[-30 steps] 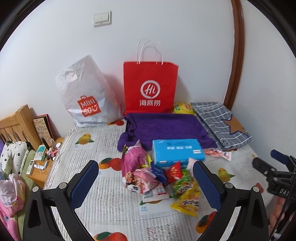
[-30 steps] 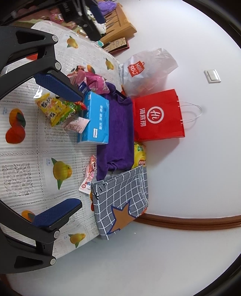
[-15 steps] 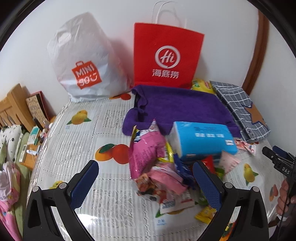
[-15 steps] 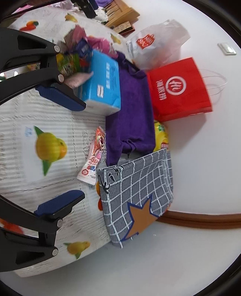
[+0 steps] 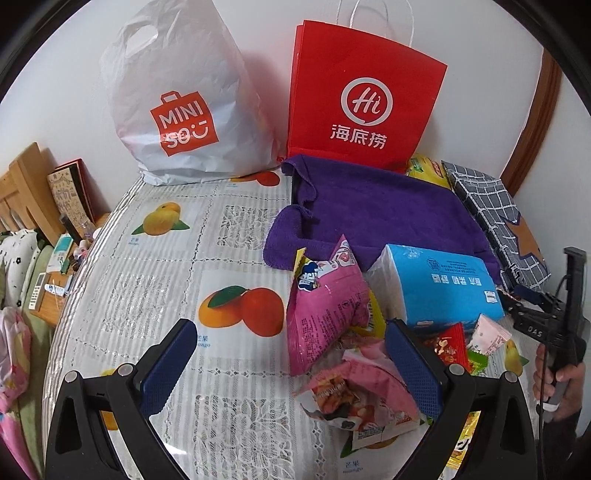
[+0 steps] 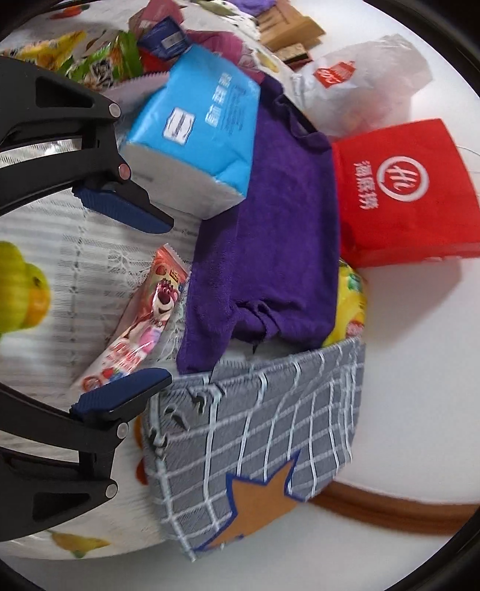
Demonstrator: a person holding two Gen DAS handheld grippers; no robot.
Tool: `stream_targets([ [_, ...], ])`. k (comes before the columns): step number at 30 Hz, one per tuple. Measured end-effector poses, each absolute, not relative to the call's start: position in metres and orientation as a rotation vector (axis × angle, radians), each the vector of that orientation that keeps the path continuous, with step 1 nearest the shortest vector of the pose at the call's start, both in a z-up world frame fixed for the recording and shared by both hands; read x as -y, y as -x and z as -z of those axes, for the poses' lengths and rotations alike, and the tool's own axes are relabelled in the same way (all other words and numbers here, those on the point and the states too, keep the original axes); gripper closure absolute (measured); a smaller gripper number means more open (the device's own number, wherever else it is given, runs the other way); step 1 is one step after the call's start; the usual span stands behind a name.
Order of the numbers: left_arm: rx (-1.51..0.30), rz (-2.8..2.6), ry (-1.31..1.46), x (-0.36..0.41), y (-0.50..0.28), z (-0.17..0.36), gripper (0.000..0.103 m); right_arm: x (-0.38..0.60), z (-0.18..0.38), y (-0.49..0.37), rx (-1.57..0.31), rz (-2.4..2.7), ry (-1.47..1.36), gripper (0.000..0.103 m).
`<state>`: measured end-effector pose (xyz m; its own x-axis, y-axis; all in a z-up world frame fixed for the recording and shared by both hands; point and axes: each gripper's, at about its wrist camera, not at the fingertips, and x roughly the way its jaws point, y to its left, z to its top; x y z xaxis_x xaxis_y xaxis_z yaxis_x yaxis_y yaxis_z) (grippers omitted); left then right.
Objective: Organize snacks
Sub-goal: 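Grasp the pink snack bag with the left tool while the right grasps the pink bear candy bar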
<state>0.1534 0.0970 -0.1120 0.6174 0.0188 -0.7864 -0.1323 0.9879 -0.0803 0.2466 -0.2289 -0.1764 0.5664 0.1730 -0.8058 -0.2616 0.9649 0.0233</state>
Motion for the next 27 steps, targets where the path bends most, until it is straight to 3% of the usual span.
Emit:
stream_targets([
  [8,-0.918,-0.042,0.168,-0.100,-0.164,0.122,0.001,0.227,0.197,-0.251,-1.000,-0.259,0.118,0.036],
  [15,-0.957,-0.011,0.170,-0.092,-0.189,0.135,0.001,0.227,0.192,-0.234,-1.029,-0.248,0.112,0.058],
  [23,-1.027,-0.005,0.173,-0.089,-0.221,0.157,0.001,0.214,0.195,-0.231,-1.023,-0.260,0.125,0.061],
  [27,-1.045,0.016,0.189,-0.089,-0.228,0.163,0.016,0.212,0.195,-0.232,-1.017,-0.259,0.117,0.079],
])
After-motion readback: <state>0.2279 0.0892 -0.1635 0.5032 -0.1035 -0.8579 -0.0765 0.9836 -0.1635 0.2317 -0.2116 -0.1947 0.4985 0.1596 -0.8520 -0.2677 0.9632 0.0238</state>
